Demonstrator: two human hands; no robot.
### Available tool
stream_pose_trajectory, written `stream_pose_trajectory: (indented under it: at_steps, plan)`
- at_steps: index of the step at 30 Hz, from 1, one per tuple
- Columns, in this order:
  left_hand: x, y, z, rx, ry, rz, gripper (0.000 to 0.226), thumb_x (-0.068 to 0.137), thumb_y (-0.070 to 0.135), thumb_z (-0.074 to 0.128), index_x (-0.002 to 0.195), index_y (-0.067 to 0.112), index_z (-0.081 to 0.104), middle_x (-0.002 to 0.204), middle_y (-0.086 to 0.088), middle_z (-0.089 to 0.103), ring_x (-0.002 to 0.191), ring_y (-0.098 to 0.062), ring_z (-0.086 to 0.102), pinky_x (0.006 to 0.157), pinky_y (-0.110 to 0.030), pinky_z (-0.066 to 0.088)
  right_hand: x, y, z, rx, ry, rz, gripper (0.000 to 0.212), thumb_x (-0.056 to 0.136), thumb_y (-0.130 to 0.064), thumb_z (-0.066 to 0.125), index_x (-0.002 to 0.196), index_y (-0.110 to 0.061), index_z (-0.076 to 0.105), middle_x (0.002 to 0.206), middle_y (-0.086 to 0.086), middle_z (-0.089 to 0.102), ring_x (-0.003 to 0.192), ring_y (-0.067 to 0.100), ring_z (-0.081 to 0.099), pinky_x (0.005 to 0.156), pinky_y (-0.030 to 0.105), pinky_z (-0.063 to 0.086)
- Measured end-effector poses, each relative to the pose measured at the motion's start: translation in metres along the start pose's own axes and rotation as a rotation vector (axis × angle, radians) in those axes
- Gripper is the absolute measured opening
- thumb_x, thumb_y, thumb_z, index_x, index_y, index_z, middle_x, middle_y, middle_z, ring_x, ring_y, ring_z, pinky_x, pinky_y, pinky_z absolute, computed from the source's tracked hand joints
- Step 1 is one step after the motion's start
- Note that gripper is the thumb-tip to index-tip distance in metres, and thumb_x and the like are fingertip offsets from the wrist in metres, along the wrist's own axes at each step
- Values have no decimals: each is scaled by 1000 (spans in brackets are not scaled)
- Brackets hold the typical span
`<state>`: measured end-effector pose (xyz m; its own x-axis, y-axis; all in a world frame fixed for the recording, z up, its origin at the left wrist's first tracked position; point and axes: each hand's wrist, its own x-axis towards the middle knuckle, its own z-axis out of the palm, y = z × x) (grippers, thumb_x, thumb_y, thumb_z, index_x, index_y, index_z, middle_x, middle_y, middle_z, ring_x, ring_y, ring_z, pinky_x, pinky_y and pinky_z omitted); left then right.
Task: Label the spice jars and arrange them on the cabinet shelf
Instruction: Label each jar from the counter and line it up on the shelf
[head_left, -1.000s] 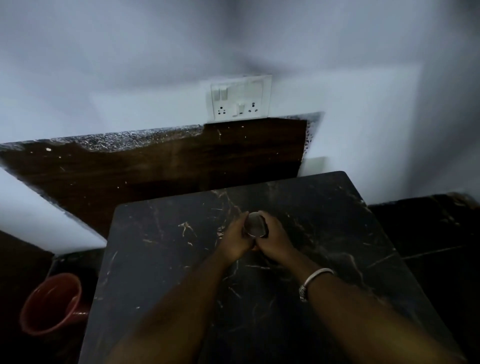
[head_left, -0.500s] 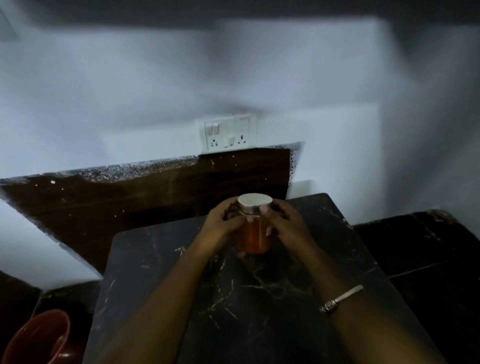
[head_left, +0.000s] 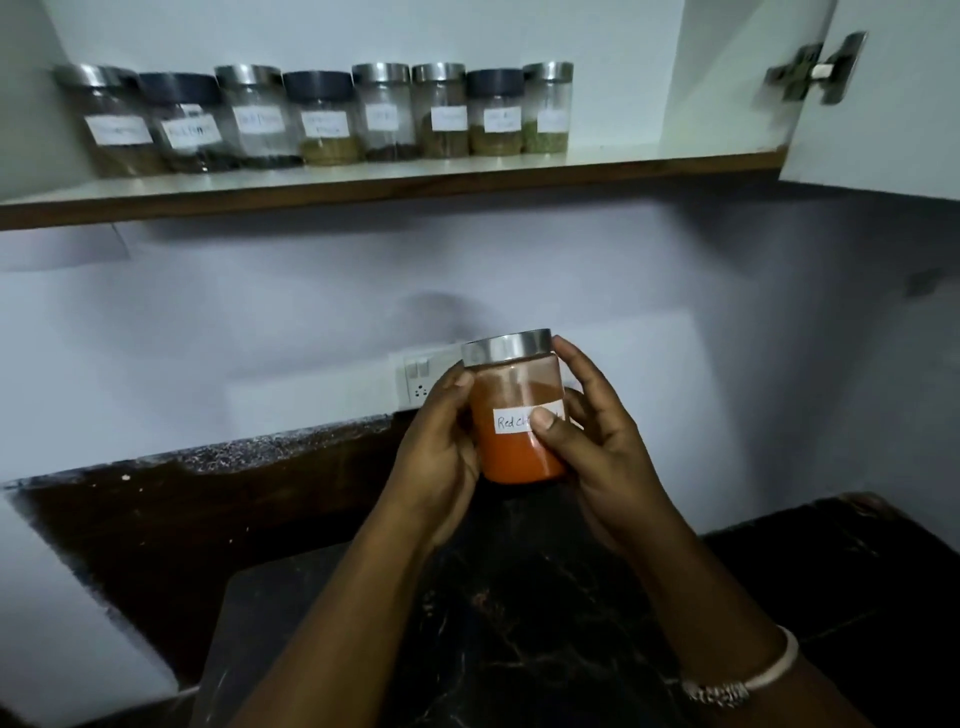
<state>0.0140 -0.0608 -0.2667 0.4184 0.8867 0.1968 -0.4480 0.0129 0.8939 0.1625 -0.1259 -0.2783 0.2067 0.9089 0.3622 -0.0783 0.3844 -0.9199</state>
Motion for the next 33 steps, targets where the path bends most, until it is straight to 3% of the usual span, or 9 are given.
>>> stream_pose_trajectory:
  at_steps: [3,8,13,17,19,22,25,29,33]
  plan:
    - [-4,12,18,122,-57,74,48,98,47,52,134,16,62,128,-17,70,118,-35,68,94,-50,59,-6,-13,4,-31,10,-89,66,90,-27,72,146,-51,45,129,-17,69,122,9,67,87,34,63]
    - [-5,25,29,131,-76,128,42,95,47,58,129,22,66,124,-10,73,113,-29,72,82,-38,61,-10,-31,1,105,19,-80,56,93,-22,63,143,-45,52,132,-3,70,125,21,67,93,44,61]
    - [3,36,40,177,-138,160,42,89,55,61,122,32,69,120,-2,75,109,-22,74,78,-31,61,-9,-50,-5,-36,45,-141,58,93,-27,63,141,-55,49,133,-7,69,122,13,68,84,25,60]
    - [38,78,75,243,-211,252,38,95,49,57,126,32,67,123,2,75,111,-18,73,82,-31,62,25,-96,-19,-108,105,-248,60,92,-31,63,145,-54,47,134,-2,69,122,14,68,85,21,59]
    - [70,107,101,284,-235,287,40,95,46,57,128,26,66,123,-1,74,112,-20,73,88,-36,62,57,-127,-30,-152,128,-294,62,91,-32,63,147,-53,45,131,-5,70,119,12,69,88,28,62]
    - [128,152,140,398,-235,325,39,101,45,55,133,24,62,123,0,74,106,-18,73,80,-32,61,118,-173,-49,-258,141,-298,71,93,-33,70,153,-48,37,134,7,65,121,22,67,97,44,60]
    - [196,181,167,501,-185,322,36,104,40,55,132,19,64,125,-4,73,111,-23,70,85,-37,58,186,-203,-73,-358,152,-277,75,93,-26,75,154,-45,36,127,12,63,112,27,69,89,48,62]
    - [278,187,186,618,16,310,30,98,32,68,118,10,70,120,-9,73,114,-30,68,101,-45,54,275,-208,-107,-514,182,-230,84,89,-20,78,157,-39,31,109,-4,62,92,13,68,65,22,58]
    - [345,154,189,594,179,219,23,89,23,79,102,6,69,108,-16,74,97,-32,74,91,-49,62,345,-182,-132,-716,192,-125,67,87,-15,79,146,-12,47,132,13,65,113,27,65,95,41,58]
